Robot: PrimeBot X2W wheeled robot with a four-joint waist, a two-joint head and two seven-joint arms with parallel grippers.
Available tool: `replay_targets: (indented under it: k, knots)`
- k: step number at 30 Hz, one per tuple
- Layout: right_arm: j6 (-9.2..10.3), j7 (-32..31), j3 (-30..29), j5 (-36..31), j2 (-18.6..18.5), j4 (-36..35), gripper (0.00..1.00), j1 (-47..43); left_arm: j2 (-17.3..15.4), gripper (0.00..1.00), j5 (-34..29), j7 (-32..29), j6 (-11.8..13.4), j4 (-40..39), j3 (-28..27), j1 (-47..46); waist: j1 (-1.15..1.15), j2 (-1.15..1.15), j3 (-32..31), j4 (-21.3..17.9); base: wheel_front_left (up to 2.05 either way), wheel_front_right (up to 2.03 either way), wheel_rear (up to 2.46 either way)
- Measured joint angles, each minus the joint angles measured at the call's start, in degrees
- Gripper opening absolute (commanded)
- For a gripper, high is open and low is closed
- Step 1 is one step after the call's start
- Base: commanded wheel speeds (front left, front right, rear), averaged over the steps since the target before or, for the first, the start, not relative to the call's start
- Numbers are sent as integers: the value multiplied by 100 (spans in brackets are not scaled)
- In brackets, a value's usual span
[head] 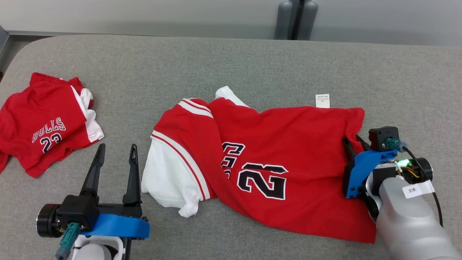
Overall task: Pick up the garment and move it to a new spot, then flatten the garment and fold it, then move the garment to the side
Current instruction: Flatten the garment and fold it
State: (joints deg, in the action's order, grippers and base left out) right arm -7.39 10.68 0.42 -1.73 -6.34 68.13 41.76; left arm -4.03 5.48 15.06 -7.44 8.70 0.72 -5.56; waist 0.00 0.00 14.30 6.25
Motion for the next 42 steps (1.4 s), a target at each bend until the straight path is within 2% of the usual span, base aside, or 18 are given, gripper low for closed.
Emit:
replay_targets:
  k: [4,7,14,21,23,24,28,32,37,38,42]
  knots:
    - [-9,123,107,37,26,107,0,92,-4,100,16,0,-1,40,32,-22,0,0,-26,21,0,0,0]
    - [-10,179,132,58,-102,124,0,285,-2,100,24,0,0,33,52,-22,0,0,-22,75,0,0,0]
    - [-11,274,-45,153,-605,56,0,1133,14,100,58,0,0,16,79,-46,1,0,112,242,0,0,0]
    - [-10,296,-459,78,-1139,141,0,1791,29,100,121,0,-1,29,159,-187,1,1,347,430,0,0,0]
    - [-10,298,-546,36,-1146,209,69,1852,34,100,143,0,-1,31,163,-208,1,1,408,466,0,0,0]
    - [-10,294,-565,-8,-1135,252,100,1853,36,100,143,0,-1,33,160,-222,1,1,429,479,0,0,0]
    - [-10,360,-713,-127,-1082,248,100,1845,38,100,148,0,0,41,105,-238,1,1,436,439,0,0,0]
    - [-10,423,-847,-287,-1033,-40,100,1608,14,100,132,0,0,42,15,-208,0,1,345,317,0,0,0]
    - [-10,435,-932,-320,-649,-1178,100,914,-45,100,71,0,0,33,-34,-109,0,0,149,88,0,0,0]
    - [-10,435,-849,-276,-479,-1605,100,552,-78,100,49,0,-1,43,-59,-58,0,0,47,-6,0,0,0]
    - [-10,435,-556,-31,-166,-2434,100,-190,-104,100,19,0,-1,58,-110,22,0,0,-177,-184,0,0,0]
